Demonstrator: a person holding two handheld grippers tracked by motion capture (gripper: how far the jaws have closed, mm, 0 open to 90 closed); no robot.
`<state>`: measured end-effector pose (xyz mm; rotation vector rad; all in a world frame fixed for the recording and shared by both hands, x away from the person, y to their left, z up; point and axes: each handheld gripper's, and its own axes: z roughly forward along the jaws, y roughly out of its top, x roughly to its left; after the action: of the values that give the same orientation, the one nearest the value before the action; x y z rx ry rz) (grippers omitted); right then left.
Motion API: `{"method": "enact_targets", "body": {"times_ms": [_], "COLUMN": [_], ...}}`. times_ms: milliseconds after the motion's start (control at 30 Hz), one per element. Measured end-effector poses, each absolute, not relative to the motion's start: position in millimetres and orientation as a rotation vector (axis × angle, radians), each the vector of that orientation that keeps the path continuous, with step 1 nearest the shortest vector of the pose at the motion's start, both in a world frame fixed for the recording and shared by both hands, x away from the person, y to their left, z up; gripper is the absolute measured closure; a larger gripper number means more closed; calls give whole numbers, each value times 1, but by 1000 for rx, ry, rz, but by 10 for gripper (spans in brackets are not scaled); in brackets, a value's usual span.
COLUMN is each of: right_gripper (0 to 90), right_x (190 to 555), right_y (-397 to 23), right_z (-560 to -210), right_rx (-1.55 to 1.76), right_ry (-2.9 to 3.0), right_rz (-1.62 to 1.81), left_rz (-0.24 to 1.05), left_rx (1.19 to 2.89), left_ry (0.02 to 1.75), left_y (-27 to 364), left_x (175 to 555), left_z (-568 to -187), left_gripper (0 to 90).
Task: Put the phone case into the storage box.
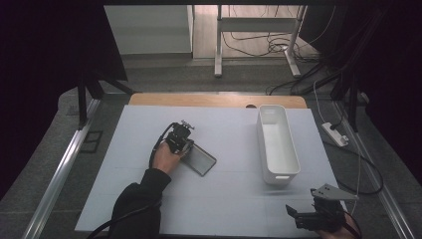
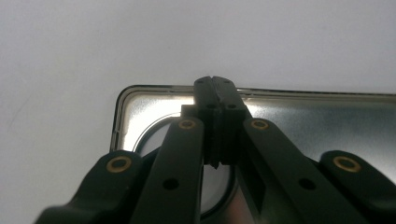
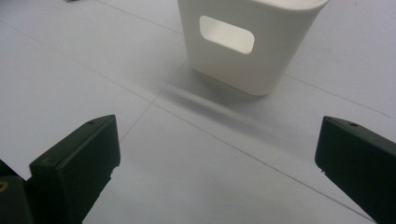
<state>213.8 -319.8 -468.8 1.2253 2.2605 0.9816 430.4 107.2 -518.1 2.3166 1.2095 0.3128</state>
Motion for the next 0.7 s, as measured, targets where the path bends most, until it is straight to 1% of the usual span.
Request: {"method": "enact_targets", "body": {"times_ms": [267, 700], "right_gripper": [4, 4], "right_x": [214, 214], "right_y": [-320, -320], "right_z": [-469, -469], "right_rx": [1224, 1223], "right_ry": [2262, 2263], "right_rz": [984, 990], "left_rz": [319, 272], "left_rx": [2325, 2328], "left_ry": [1196, 1122], "left_y": [92, 54], "left_x": [440, 445], "left_z": [-517, -516], "left_gripper": [892, 892]}}
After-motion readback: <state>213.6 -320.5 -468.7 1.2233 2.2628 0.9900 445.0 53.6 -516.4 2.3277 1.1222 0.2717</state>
